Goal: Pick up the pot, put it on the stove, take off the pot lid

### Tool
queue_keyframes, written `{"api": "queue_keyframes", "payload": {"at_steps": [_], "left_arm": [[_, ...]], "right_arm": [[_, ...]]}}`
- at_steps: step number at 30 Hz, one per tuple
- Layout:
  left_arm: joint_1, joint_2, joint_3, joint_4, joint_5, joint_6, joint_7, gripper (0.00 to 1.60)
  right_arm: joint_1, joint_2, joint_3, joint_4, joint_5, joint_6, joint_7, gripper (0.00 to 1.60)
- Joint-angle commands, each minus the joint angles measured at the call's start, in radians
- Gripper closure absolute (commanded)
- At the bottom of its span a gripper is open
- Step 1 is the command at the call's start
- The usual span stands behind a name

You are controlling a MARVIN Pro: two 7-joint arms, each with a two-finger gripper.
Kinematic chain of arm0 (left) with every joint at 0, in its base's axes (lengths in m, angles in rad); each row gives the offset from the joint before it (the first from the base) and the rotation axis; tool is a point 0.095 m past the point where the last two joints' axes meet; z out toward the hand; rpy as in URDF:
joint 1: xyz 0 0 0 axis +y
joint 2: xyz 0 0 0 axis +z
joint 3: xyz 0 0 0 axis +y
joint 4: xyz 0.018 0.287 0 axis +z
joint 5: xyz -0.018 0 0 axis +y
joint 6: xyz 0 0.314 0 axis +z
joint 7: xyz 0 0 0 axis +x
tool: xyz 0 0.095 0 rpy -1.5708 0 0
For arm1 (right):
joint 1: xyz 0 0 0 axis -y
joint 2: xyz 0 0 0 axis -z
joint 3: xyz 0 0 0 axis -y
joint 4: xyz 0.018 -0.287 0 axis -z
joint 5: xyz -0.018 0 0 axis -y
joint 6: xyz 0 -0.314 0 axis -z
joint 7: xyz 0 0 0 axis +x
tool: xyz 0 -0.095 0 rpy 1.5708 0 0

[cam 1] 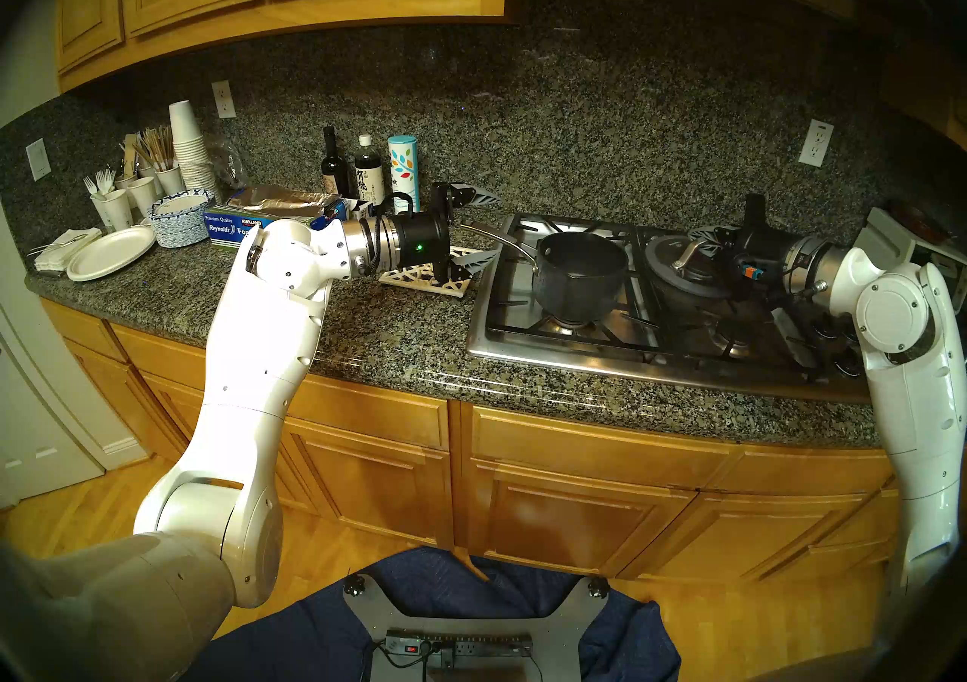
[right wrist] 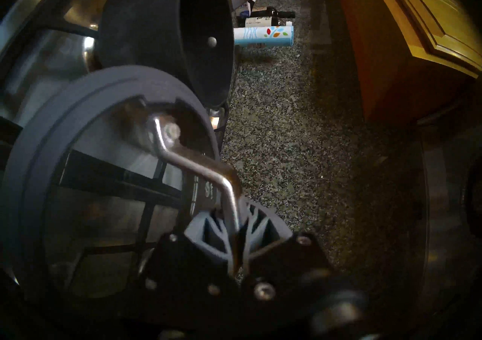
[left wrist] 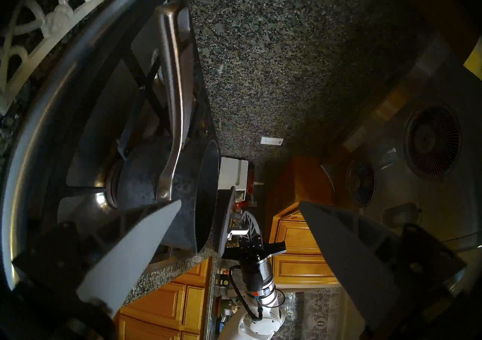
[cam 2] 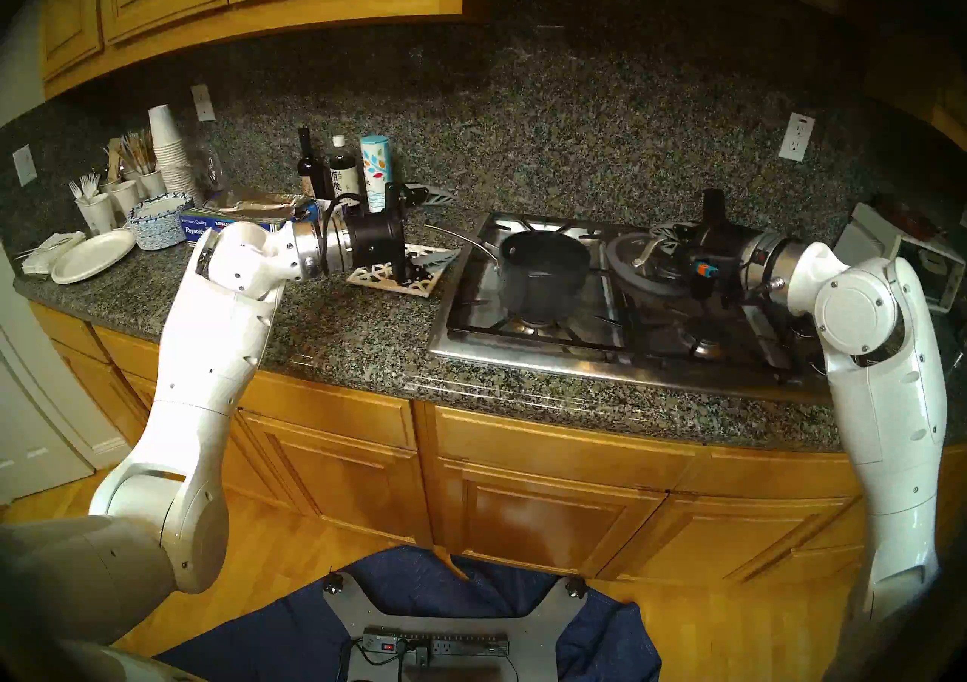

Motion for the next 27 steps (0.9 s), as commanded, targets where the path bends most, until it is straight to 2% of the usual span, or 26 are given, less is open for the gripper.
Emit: {"api": "queue_keyframes", "payload": {"at_steps": [1,7,27], "left_arm": [[-0.041,0.001,-0.002,-0.025,-0.019,-0.002,0.003,0.00],[-0.040,0.001,-0.002,-0.025,-0.018,-0.002,0.003,0.00],[-0.040,0.001,-0.002,-0.025,-0.018,-0.002,0.003,0.00]], "right_arm": [[-0.007,-0.008,0.066,-0.007,-0.008,-0.020,-0.045,1.60],[-0.032,-0.020,0.100,0.022,-0.029,-0.054,-0.053,1.60],[-0.056,-0.056,0.154,0.121,-0.088,-0.150,-0.095,1.60]]}}
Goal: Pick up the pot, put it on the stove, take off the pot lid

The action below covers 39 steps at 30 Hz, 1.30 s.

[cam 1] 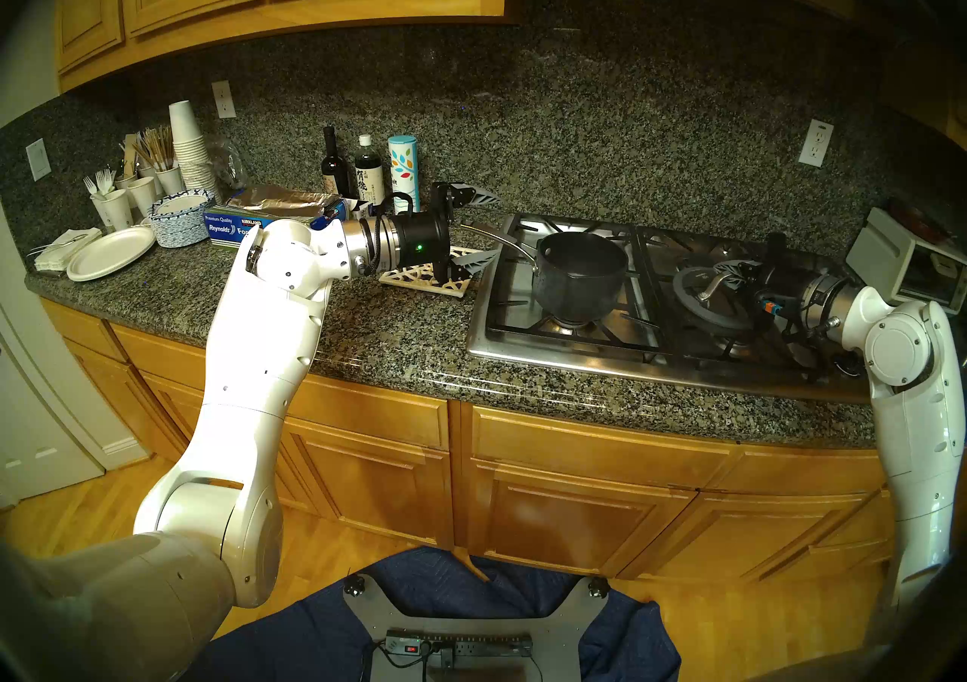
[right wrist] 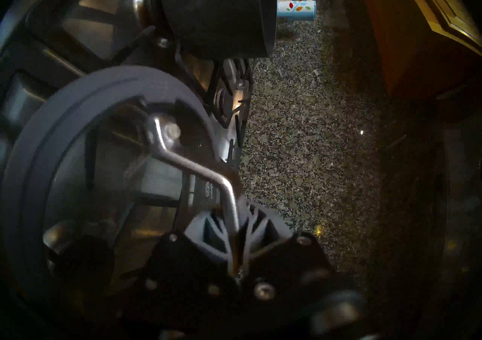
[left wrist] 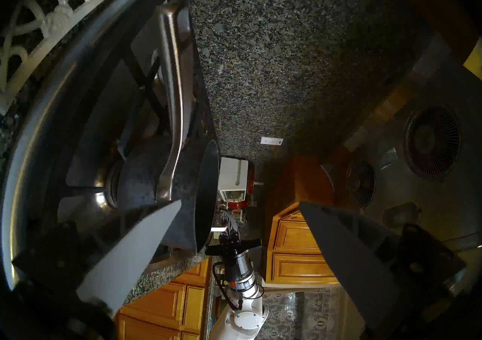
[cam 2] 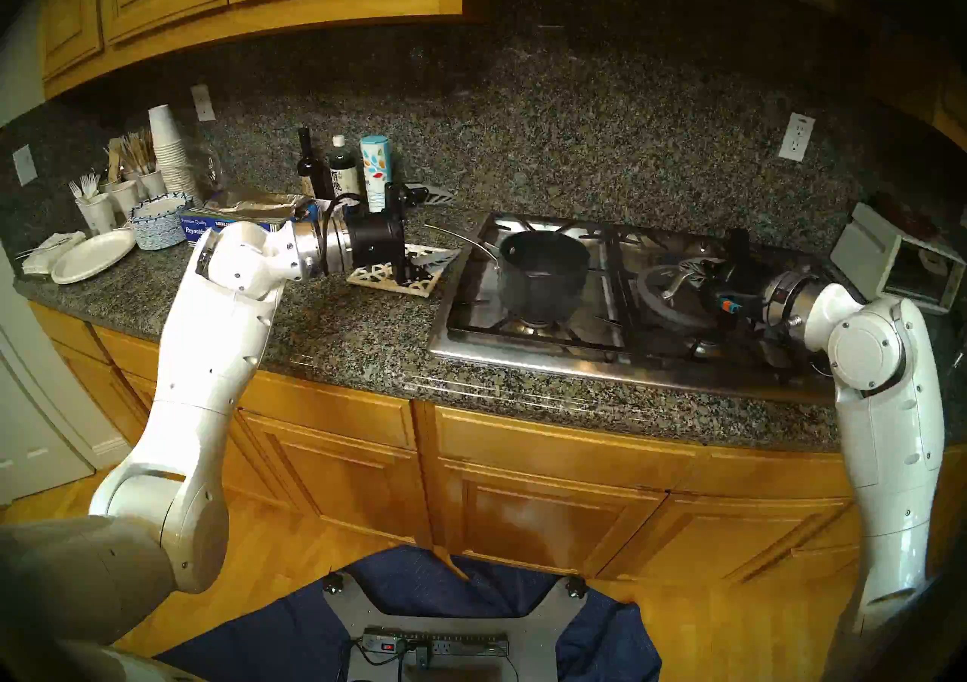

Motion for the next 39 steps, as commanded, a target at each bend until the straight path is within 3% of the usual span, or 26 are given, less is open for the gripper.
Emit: {"api": "queue_keyframes", "payload": {"at_steps": [1,39], "left_arm": [[-0.040,0.001,-0.002,-0.025,-0.018,-0.002,0.003,0.00],[-0.040,0.000,-0.003,-0.024,-0.016,-0.002,0.001,0.00]], "right_arm": [[0.020,0.003,0.052,0.013,-0.005,-0.028,-0.053,1.60],[0.098,0.025,0.059,0.204,-0.051,-0.168,-0.095,1.60]]}}
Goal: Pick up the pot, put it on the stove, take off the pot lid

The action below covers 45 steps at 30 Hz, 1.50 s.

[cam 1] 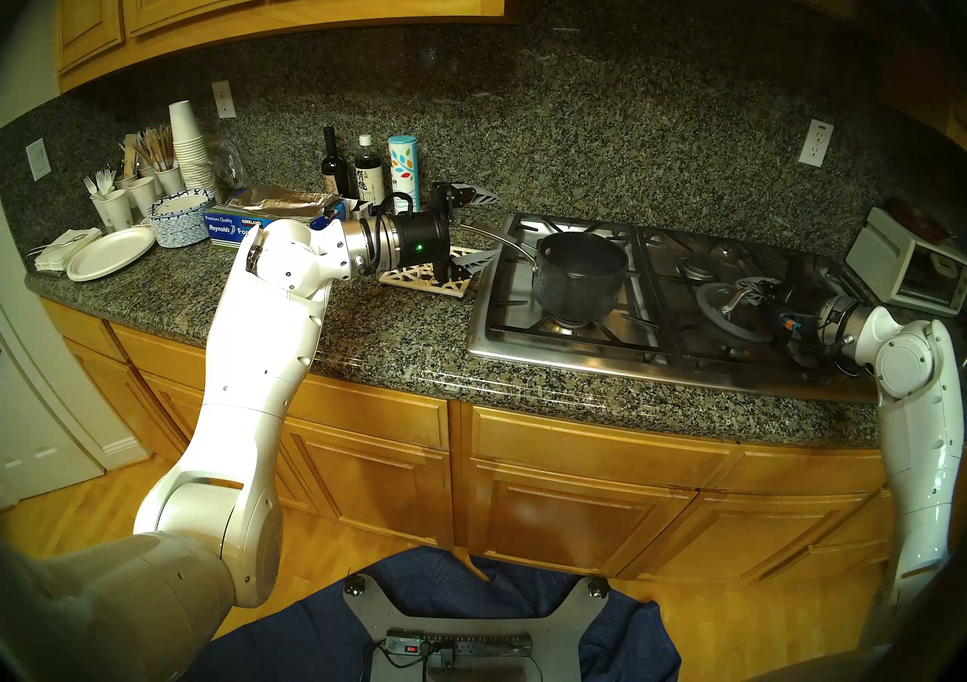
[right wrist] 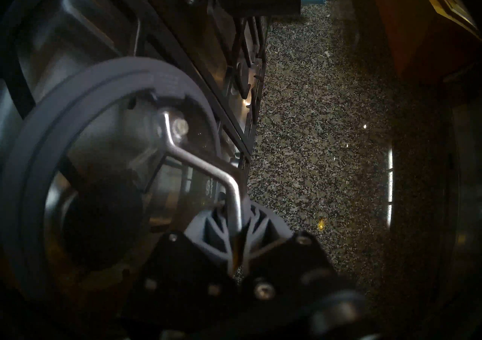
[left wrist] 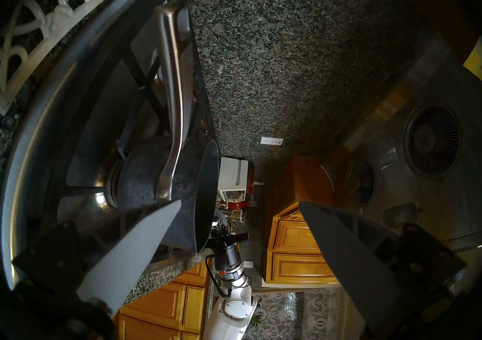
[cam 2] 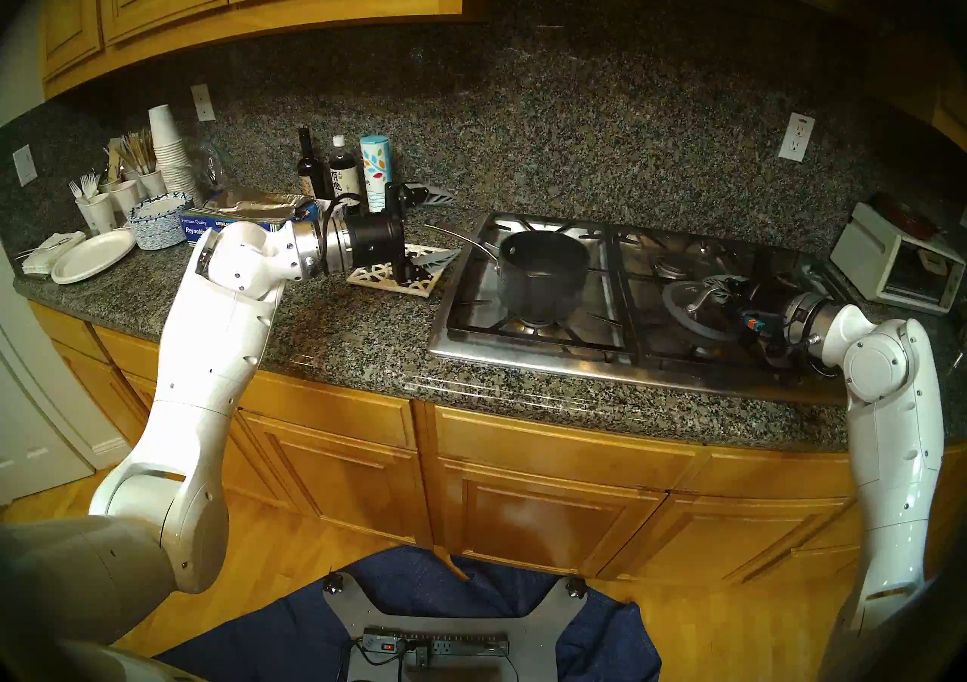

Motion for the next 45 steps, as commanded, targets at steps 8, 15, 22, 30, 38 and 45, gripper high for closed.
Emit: {"api": "queue_keyframes", "payload": {"at_steps": [8,15,22,30,38,45], "left_arm": [[-0.041,0.001,-0.002,-0.025,-0.019,-0.002,0.004,0.00],[-0.041,0.002,-0.001,-0.025,-0.022,-0.003,0.006,0.00],[-0.041,0.002,-0.001,-0.025,-0.024,-0.004,0.007,0.00],[-0.041,0.003,-0.001,-0.025,-0.024,-0.004,0.007,0.00],[-0.041,0.003,0.000,-0.025,-0.025,-0.004,0.007,0.00],[-0.041,0.003,-0.001,-0.025,-0.024,-0.004,0.007,0.00]], "right_arm": [[0.069,0.018,0.005,0.053,-0.023,-0.031,-0.046,1.60],[0.072,-0.004,-0.009,0.079,-0.048,-0.044,-0.071,1.60],[0.056,-0.020,-0.001,0.071,-0.060,-0.049,-0.080,1.60],[0.020,-0.042,0.020,0.033,-0.058,-0.048,-0.066,1.04],[-0.005,-0.056,0.030,0.003,-0.053,-0.040,-0.058,0.00],[-0.033,-0.059,0.051,-0.023,-0.041,-0.034,-0.044,0.00]]}}
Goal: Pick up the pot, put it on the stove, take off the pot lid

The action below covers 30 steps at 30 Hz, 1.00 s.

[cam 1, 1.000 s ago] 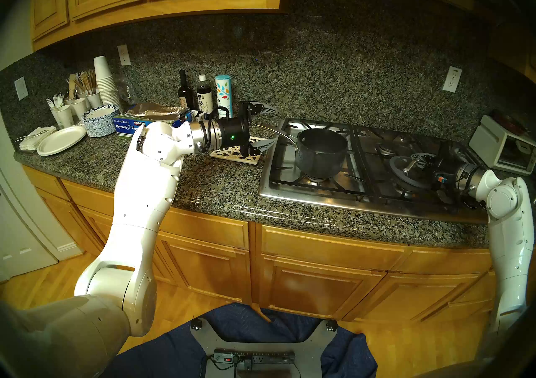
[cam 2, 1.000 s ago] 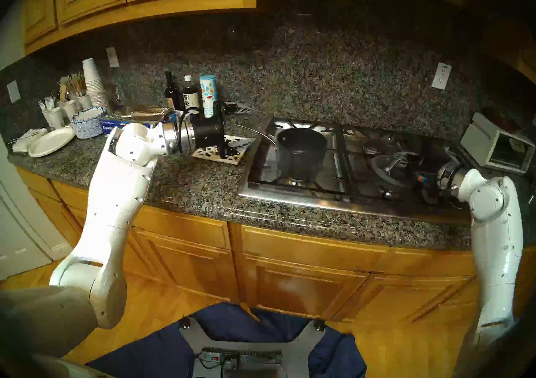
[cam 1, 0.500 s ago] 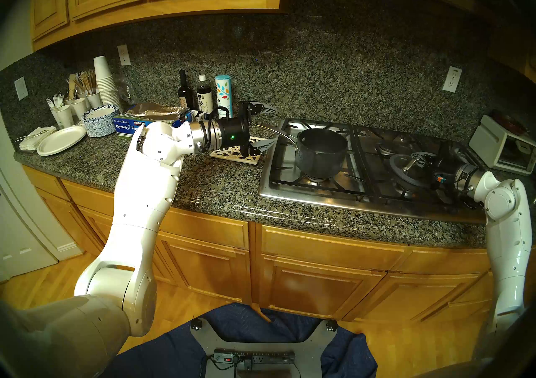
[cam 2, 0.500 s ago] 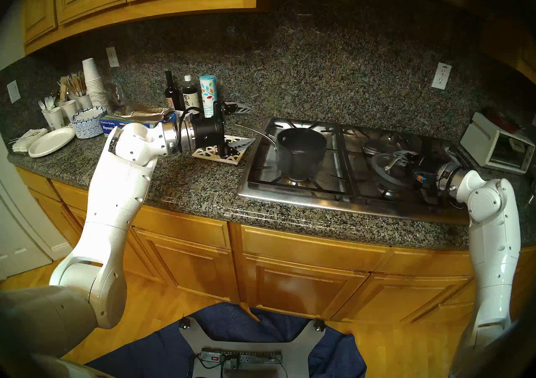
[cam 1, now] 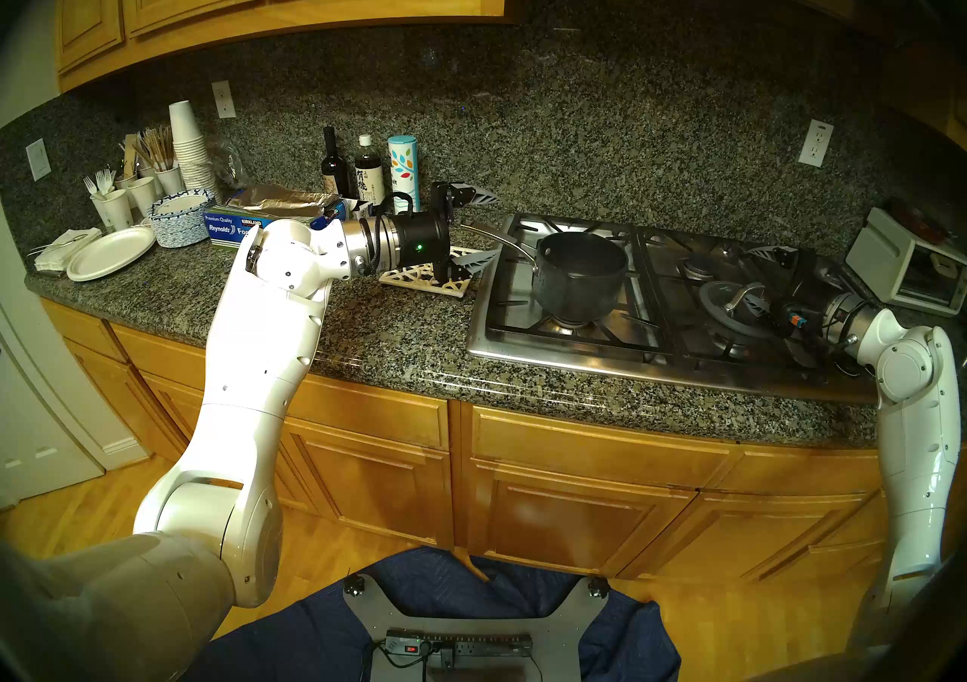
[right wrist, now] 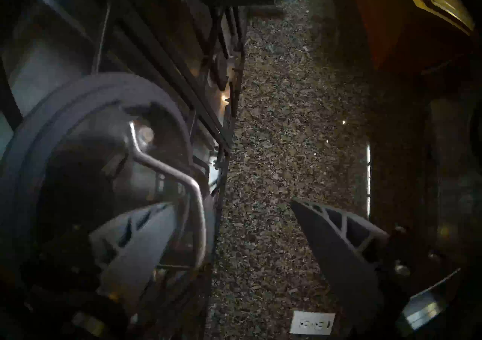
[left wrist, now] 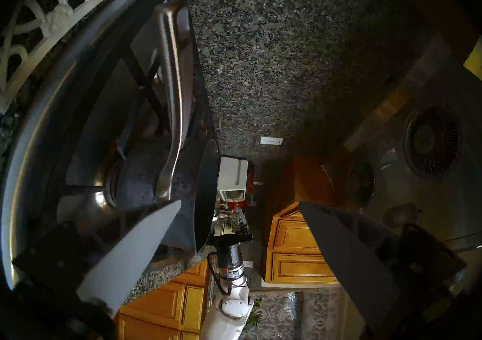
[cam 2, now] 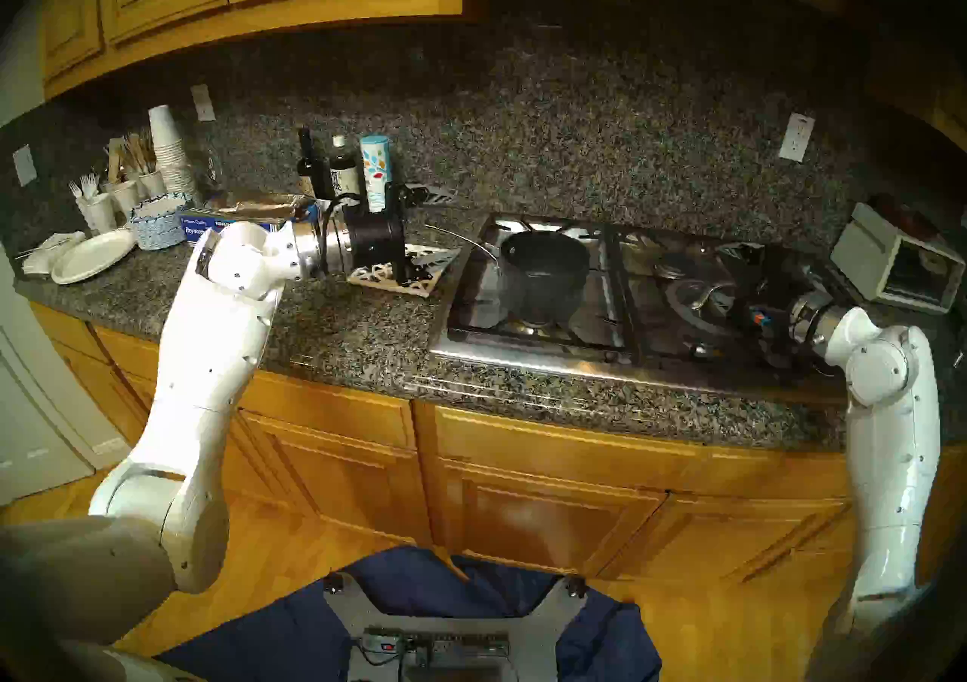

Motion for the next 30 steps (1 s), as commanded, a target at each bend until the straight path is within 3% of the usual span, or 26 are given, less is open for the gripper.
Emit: {"api": "queue_keyframes", "payload": {"at_steps": [1,19,30], "left_arm": [[-0.041,0.002,-0.001,-0.024,-0.020,-0.002,0.005,0.00],[-0.041,0.002,-0.001,-0.024,-0.020,-0.002,0.005,0.00],[-0.040,0.000,-0.003,-0.024,-0.015,-0.001,0.001,0.00]], "right_arm": [[-0.040,-0.002,0.011,-0.022,0.003,0.002,0.025,0.00],[-0.090,0.009,0.089,-0.111,0.066,0.016,0.100,0.00],[-0.062,0.031,0.124,-0.160,0.089,0.036,0.139,0.00]]}}
